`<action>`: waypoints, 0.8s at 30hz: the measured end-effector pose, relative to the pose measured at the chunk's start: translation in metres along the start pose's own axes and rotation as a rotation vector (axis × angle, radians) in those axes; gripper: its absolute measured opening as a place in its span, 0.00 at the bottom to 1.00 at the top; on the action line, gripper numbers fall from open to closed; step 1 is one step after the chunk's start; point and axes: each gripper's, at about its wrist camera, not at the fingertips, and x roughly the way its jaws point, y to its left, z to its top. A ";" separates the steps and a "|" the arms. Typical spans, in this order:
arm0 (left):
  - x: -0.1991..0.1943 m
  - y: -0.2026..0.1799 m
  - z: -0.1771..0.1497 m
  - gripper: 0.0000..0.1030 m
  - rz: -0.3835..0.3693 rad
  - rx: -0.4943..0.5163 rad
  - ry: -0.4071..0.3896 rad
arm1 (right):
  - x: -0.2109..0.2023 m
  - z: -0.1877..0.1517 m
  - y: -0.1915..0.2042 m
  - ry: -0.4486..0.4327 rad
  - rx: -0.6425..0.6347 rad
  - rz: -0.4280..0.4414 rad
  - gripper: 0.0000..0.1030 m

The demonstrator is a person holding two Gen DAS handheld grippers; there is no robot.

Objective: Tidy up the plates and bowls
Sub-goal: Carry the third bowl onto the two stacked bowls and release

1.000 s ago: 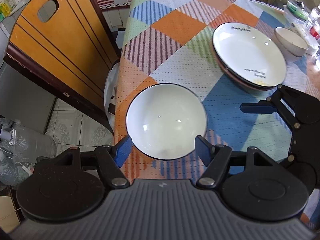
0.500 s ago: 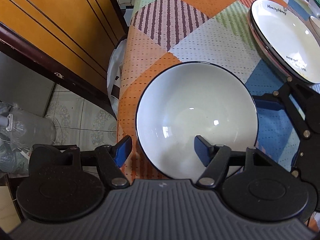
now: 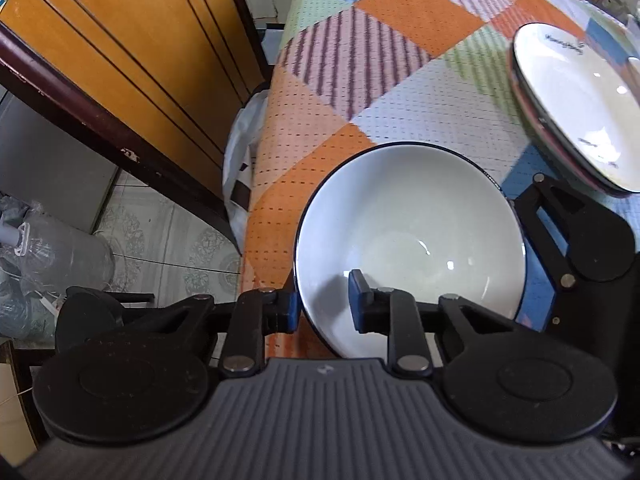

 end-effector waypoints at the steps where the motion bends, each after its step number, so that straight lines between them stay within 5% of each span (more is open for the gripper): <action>1: -0.003 -0.003 -0.001 0.22 -0.004 0.003 0.001 | -0.003 -0.001 0.000 -0.005 0.002 -0.003 0.96; 10: -0.052 -0.033 -0.004 0.22 -0.023 0.079 -0.032 | -0.056 -0.003 0.002 -0.040 0.028 -0.030 0.96; 24: -0.127 -0.111 0.019 0.24 -0.151 0.304 -0.115 | -0.166 -0.009 -0.018 -0.111 0.048 -0.211 0.96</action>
